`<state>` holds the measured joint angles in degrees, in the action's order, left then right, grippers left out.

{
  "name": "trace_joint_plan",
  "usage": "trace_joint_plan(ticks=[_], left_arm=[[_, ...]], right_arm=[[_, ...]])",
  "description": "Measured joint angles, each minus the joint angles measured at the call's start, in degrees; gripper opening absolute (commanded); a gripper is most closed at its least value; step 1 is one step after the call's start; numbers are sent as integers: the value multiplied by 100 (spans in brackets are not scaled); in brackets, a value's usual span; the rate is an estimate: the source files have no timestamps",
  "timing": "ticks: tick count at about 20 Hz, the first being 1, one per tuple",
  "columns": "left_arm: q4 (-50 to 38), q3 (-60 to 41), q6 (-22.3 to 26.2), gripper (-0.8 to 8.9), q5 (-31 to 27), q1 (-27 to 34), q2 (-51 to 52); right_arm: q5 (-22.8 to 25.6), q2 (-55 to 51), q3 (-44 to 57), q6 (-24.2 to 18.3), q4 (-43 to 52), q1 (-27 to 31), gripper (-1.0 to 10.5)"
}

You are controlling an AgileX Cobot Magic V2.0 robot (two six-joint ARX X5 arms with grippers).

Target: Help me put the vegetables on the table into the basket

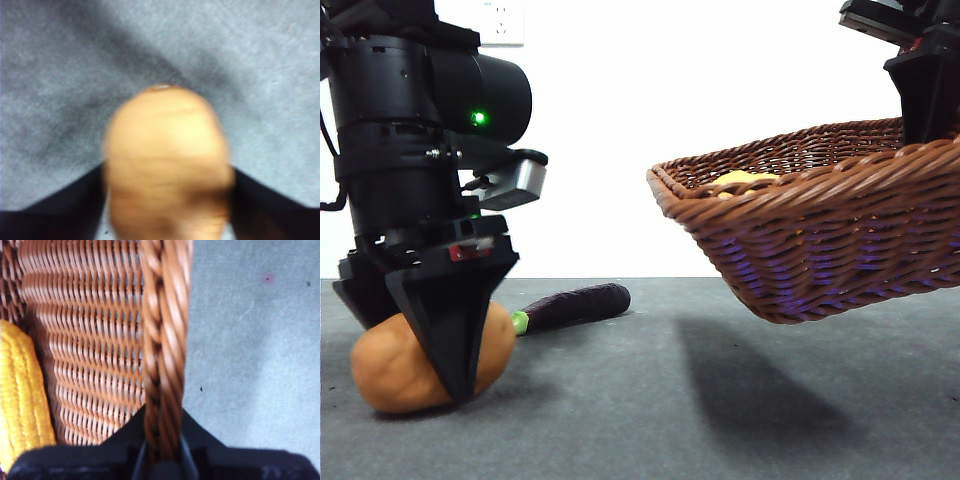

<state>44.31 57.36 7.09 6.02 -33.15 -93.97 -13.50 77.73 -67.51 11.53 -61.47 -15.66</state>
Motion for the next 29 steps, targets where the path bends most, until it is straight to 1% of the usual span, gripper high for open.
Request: trace_joint_plan(ticks=[3,4,6,8,10,11,12,13,15,17,18,20,21,23,24,25,27,28,29], left_arm=[[26,2,-72,-8,96,2,411],[70,9,-144,-8,271,2,638],[98,76,-448,-8,979,2,1137],[-203,157,-927,-8,2081,2,1657],[-1056,175,-1567,-8,3174,-15,2114],[-1609,205,-1937,-8,3370,-39,2256],[-2109,295,-2302,-8,3416,-55,2297],[-2415,461,-2594,-8,3421,-55,2236],[-2446,859,-2892,-8,3416,-52,1934],[-2312,1281,-2929,-8,3311,-160,1519],[-2105,1521,-2909,-8,3069,-284,1314],[-1561,1910,-2712,-8,2465,-525,933],[-1445,1996,-2610,-8,2302,-599,745],[-1412,2020,-2494,12,2210,-695,435],[-1333,2020,-2465,84,2142,-745,332],[-1222,2017,-2461,250,2020,-815,254],[-1174,2017,-2461,518,1727,-927,221],[-1182,2017,-2463,559,1596,-966,221],[-1246,2017,-2472,576,1550,-979,221]], right_arm=[[2,0,0,2,2,2,-11],[2,0,0,2,0,0,-11],[0,0,0,4,2,0,-11],[2,0,0,4,2,0,-11],[0,0,0,4,2,-2,-11],[0,0,0,4,-2,-2,-11],[-2,0,0,7,-15,-4,-11],[-28,0,0,7,-44,-13,-11],[-55,0,0,7,-63,-118,-11],[-52,0,0,17,-57,-334,-11],[-50,0,0,52,-48,-422,-11],[-63,0,0,131,-24,-546,-11],[-63,0,0,153,-28,-570,-11],[-63,0,0,164,-31,-570,-11],[-63,0,0,175,-31,-570,-11],[-61,0,0,177,-28,-568,-11],[-63,0,0,179,-28,-570,-11],[-63,0,0,179,-26,-570,-11],[-63,0,0,179,-26,-570,-11]])
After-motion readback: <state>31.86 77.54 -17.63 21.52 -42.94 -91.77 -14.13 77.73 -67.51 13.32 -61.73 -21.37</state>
